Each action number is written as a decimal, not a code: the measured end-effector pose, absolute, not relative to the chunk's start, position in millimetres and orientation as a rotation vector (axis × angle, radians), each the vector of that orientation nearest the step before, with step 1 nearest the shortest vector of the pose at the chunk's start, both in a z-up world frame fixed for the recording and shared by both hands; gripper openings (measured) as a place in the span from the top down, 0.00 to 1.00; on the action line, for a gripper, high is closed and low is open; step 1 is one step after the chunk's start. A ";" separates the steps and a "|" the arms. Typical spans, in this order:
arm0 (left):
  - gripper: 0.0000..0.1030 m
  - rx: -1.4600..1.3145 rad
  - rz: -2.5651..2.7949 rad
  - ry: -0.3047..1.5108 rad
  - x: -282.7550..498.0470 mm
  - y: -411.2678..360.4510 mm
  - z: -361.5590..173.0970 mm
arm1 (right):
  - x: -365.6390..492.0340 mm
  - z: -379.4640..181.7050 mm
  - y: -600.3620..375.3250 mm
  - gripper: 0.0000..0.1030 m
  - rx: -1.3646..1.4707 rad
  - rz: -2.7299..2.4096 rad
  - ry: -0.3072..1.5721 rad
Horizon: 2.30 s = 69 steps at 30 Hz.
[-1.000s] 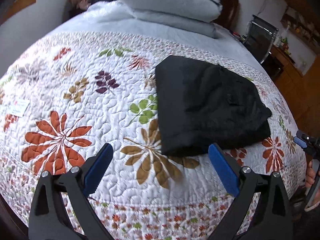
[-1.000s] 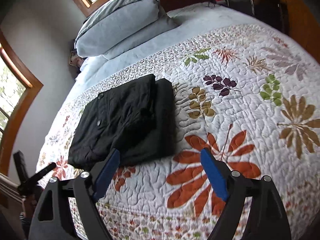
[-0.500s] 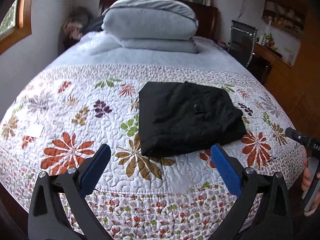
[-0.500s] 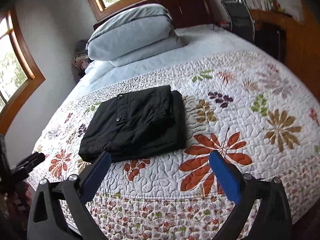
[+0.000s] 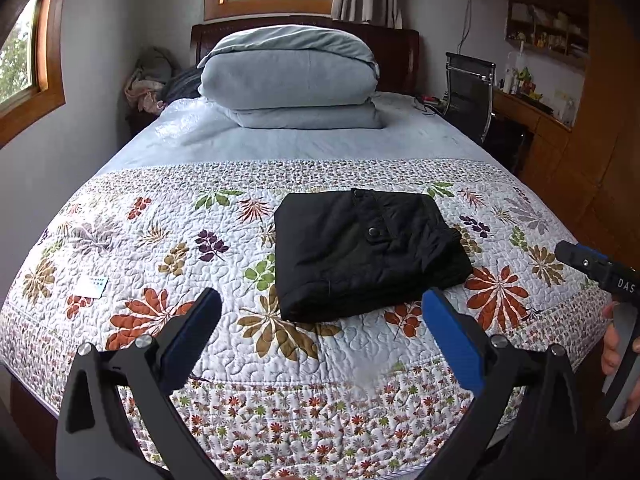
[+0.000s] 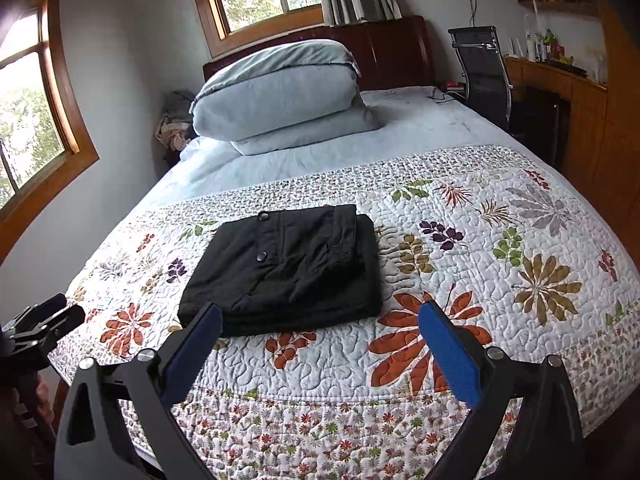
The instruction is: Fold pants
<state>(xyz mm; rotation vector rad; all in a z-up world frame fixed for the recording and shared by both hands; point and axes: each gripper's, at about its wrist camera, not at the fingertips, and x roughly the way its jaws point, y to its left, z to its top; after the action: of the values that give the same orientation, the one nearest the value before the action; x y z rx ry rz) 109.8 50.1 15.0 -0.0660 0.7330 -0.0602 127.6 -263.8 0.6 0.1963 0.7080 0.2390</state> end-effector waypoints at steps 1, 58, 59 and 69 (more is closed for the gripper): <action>0.03 -0.071 -0.068 0.731 108.4 49.6 16.4 | 126.8 1.2 -263.6 0.03 0.197 0.243 0.706; 0.03 -0.083 -0.058 0.741 107.2 56.2 3.7 | 116.7 0.7 -242.4 0.03 0.092 0.218 0.682; 0.03 -0.082 -0.054 0.742 107.6 56.8 3.1 | 116.5 0.7 -242.4 0.03 0.092 0.221 0.683; 0.03 -0.089 -0.033 0.738 111.1 61.0 2.7 | 116.5 1.7 -242.4 0.03 0.087 0.224 0.681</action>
<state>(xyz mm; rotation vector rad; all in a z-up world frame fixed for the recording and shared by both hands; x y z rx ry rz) 111.1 61.0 2.7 -0.0890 0.7381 -0.0330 116.5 -242.4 1.6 0.0869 0.6811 0.2244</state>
